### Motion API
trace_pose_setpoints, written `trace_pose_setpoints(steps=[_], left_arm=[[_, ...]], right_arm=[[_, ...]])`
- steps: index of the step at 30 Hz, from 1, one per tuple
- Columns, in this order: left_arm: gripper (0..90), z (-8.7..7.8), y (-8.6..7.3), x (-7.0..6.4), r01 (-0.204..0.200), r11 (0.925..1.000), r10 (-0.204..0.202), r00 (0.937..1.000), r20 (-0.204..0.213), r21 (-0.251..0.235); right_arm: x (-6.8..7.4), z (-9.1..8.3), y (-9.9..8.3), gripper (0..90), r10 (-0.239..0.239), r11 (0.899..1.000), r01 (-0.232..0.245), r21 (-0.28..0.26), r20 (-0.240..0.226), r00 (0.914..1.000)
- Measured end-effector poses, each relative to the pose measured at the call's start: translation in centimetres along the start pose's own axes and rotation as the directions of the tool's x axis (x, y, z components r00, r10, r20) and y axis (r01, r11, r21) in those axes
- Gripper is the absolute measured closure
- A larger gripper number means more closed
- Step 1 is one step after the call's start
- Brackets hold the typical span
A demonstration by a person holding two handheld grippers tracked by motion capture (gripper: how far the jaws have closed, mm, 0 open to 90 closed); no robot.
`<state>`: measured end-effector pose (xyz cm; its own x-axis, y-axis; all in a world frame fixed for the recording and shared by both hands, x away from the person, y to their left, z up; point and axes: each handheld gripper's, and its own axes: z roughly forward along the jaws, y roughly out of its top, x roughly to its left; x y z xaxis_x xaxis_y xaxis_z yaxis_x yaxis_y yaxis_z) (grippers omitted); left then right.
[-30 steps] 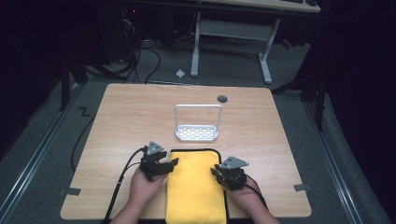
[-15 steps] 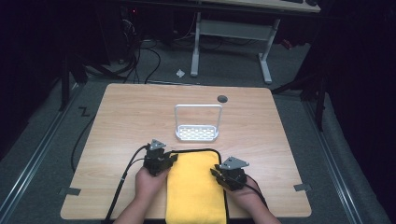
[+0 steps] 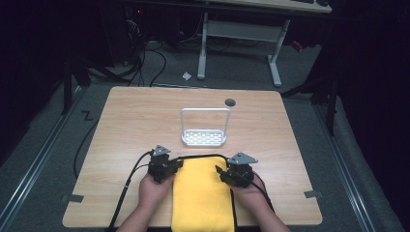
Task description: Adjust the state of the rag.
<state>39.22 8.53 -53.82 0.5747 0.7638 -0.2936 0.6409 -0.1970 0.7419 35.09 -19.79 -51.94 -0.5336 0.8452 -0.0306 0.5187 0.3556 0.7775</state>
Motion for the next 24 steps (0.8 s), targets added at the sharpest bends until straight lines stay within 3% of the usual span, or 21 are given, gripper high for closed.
trace_pose_setpoints(steps=[3, 9, 15, 18, 24], left_arm=[[76.6, 0.1, 0.0, -0.3, -0.027, 0.9996, 0.027, 0.9996, -0.011, 0.0], [75.9, 0.0, 0.0, -0.1, -0.009, 1.0, 0.009, 0.9999, 0.012, 0.004], [73.6, -0.1, -0.1, 0.0, 0.003, 1.0, -0.003, 0.9996, 0.028, 0.005], [72.0, -0.1, -0.1, 0.0, -0.002, 1.0, 0.002, 0.9996, 0.028, 0.006], [71.8, -0.1, -0.1, 0.0, 0.001, 1.0, -0.001, 0.9996, 0.029, 0.004]], right_arm=[[-0.6, 0.9, 0.9, 43.9, 0.025, 1.0, -0.025, 0.018, 0.004, 0.9997], [-0.8, 2.7, 0.9, 42.4, 0.047, 0.996, -0.047, 0.078, 0.004, 0.9989], [-1.0, 2.8, 0.5, 39.6, 0.099, 0.993, -0.099, 0.067, -0.008, 0.995], [-0.6, 2.7, 0.3, 39.0, 0.085, 0.995, -0.084, 0.059, -0.007, 0.9964], [-0.1, 2.6, 0.3, 51.5, 0.077, 0.995, -0.075, 0.058, -0.033, 0.9965]])
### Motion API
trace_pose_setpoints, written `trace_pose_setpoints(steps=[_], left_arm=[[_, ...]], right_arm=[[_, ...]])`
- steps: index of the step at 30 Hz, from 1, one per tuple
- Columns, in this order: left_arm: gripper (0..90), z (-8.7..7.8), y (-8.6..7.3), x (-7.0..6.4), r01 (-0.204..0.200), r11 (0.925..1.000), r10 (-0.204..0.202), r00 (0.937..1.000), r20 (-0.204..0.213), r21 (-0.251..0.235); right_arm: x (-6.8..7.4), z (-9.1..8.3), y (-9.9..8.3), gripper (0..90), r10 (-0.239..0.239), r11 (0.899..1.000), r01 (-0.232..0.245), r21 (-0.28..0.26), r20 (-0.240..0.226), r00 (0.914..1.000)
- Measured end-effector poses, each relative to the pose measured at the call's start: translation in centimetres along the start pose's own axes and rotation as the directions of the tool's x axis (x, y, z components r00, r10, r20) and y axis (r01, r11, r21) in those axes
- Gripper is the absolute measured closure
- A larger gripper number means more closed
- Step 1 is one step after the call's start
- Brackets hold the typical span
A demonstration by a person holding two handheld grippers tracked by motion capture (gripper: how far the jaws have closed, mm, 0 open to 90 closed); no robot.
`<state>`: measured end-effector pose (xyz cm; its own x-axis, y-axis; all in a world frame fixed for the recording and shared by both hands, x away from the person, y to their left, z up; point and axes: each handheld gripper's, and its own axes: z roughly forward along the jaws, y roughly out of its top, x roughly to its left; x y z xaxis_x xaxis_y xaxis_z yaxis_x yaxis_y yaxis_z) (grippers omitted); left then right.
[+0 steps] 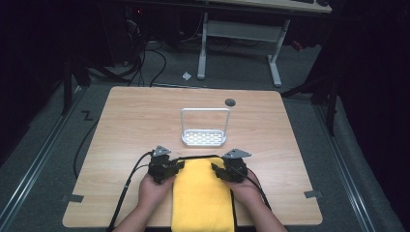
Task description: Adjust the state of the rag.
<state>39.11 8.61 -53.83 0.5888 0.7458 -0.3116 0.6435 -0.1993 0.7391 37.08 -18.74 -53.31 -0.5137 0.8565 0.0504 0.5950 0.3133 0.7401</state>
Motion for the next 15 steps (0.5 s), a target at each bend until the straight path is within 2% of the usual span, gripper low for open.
trace_pose_setpoints(steps=[5, 8, 10, 15], left_arm=[[72.8, 0.0, -0.1, -0.1, -0.006, 1.0, 0.006, 1.0, -0.007, -0.001], [74.2, 0.0, -0.1, -0.1, -0.007, 1.0, 0.007, 0.9999, -0.009, -0.002], [75.0, -0.1, -0.1, -0.2, -0.013, 0.9999, 0.013, 0.9998, -0.013, -0.001], [77.6, -0.1, -0.1, -0.2, -0.016, 0.9998, 0.016, 0.9998, -0.013, -0.008]], right_arm=[[0.2, -0.1, -0.1, 67.8, 0.009, 1.0, -0.009, -0.006, -0.034, 0.9994], [0.4, -0.1, 0.0, 75.4, -0.004, 1.0, 0.005, 0.005, -0.044, 0.999], [0.6, 0.0, 0.1, 77.8, -0.016, 1.0, 0.016, 0.003, -0.048, 0.9987], [1.0, -0.4, 0.0, 79.3, -0.059, 0.998, 0.059, -0.009, -0.013, 0.9982]])
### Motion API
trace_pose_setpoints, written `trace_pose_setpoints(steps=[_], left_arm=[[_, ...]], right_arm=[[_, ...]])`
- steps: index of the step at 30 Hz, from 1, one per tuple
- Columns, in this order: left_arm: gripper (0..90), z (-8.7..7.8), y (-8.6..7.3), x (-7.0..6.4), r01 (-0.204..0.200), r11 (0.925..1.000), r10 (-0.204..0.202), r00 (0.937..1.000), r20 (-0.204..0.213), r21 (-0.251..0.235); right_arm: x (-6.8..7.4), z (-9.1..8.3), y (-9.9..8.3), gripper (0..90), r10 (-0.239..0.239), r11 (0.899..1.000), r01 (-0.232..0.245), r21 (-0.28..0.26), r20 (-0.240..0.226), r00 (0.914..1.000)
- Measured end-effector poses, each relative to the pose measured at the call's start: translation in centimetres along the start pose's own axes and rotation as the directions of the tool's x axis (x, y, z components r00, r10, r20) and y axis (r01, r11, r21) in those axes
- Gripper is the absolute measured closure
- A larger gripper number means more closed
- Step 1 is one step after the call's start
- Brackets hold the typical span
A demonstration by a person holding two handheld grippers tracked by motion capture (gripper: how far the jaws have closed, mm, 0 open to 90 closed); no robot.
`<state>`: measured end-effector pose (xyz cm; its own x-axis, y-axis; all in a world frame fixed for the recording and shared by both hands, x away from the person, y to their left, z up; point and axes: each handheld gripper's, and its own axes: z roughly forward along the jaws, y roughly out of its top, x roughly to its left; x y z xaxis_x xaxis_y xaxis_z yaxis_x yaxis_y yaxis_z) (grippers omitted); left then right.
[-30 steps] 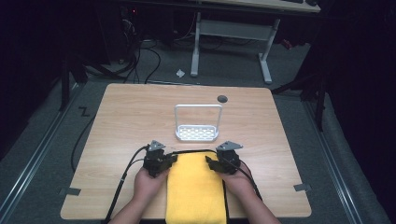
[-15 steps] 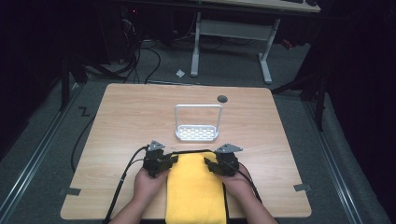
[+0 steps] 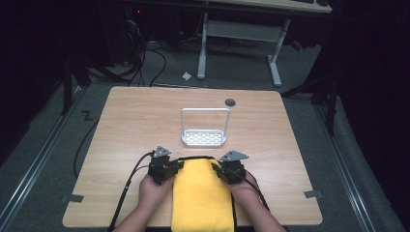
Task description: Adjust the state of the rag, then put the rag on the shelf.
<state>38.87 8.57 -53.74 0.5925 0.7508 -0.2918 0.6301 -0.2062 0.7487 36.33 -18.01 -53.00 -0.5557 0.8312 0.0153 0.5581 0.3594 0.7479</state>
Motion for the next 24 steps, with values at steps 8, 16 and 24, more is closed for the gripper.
trace_pose_setpoints(steps=[8, 16, 24], left_arm=[[82.0, -0.4, 0.1, -0.3, -0.027, 0.9991, 0.027, 0.9996, 0.006, -0.034], [82.9, -1.8, 0.7, -0.4, -0.009, 0.9954, 0.011, 0.9996, 0.024, -0.095], [83.7, -3.3, 1.7, -1.4, -0.065, 0.9858, 0.067, 0.9978, 0.008, -0.155]], right_arm=[[0.2, -0.7, 0.0, 79.4, -0.002, 1.0, 0.003, -0.027, 0.009, 1.0], [0.3, -1.6, 0.6, 79.6, -0.017, 0.996, 0.017, -0.089, 0.007, 0.9998], [0.3, -2.8, 1.4, 80.1, -0.037, 0.988, 0.037, -0.153, 0.001, 0.9993]])
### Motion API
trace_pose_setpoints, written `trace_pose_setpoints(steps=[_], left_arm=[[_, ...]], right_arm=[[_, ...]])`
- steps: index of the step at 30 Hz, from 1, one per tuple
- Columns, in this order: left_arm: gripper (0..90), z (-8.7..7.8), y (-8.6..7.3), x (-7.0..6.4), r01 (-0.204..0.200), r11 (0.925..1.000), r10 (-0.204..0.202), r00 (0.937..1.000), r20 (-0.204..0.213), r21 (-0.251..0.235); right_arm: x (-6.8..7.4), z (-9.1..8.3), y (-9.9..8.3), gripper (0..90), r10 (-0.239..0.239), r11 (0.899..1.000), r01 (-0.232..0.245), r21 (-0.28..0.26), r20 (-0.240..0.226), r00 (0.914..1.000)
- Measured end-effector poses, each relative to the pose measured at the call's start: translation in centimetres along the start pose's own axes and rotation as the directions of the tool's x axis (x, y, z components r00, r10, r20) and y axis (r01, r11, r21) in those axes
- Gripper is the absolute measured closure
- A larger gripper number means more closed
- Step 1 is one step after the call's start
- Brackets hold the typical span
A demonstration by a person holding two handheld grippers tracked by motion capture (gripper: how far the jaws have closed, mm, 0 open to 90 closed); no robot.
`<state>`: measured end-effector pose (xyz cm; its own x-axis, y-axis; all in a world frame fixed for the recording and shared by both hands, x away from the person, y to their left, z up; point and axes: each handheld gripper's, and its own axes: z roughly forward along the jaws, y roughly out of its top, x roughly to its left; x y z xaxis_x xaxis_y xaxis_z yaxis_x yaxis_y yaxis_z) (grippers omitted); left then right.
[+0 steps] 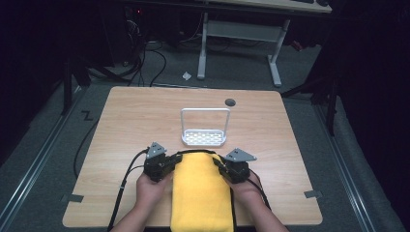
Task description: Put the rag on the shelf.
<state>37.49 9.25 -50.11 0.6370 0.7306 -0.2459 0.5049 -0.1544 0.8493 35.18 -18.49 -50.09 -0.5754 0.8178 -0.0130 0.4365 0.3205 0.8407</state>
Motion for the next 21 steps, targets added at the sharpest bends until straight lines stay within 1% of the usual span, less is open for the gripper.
trace_pose_setpoints(steps=[2, 4, 6, 9, 12, 15, 21], left_arm=[[83.7, -0.4, 0.3, -0.1, 0.01, 0.9997, -0.01, 0.9999, 0.008, -0.023], [83.7, -0.7, 0.6, -0.2, 0.016, 0.9993, -0.016, 0.9998, 0.01, -0.034], [83.7, -0.9, 1.0, -0.4, 0.009, 0.9989, -0.008, 0.9999, 0.008, -0.046], [83.7, -1.3, 1.6, -0.8, -0.003, 0.9976, 0.004, 0.9999, 0.009, -0.069], [83.7, -1.5, 2.4, -1.0, 0.002, 0.9954, 0.0, 0.9999, 0.015, -0.096], [83.8, -1.7, 3.4, -1.2, -0.004, 0.9932, 0.005, 0.9999, 0.013, -0.117], [83.8, -2.2, 5.4, -1.5, -0.021, 0.9879, 0.022, 0.9997, 0.003, -0.153]], right_arm=[[0.0, -0.2, 0.3, 80.1, -0.003, 1.0, 0.003, -0.014, 0.002, 1.0], [0.0, -0.5, 0.5, 80.1, -0.011, 1.0, 0.011, -0.026, 0.003, 0.9999], [0.1, -0.8, 0.8, 80.2, -0.019, 0.999, 0.019, -0.045, 0.008, 0.9998], [0.1, -1.4, 1.2, 80.2, -0.031, 0.996, 0.033, -0.078, 0.031, 0.999], [0.1, -2.1, 1.8, 80.2, -0.048, 0.992, 0.054, -0.117, 0.05, 0.9976], [-0.2, -2.7, 2.6, 80.1, -0.046, 0.987, 0.055, -0.151, 0.063, 0.997], [-0.7, -3.5, 4.3, 80.1, -0.046, 0.979, 0.06, -0.194, 0.077, 0.996]])
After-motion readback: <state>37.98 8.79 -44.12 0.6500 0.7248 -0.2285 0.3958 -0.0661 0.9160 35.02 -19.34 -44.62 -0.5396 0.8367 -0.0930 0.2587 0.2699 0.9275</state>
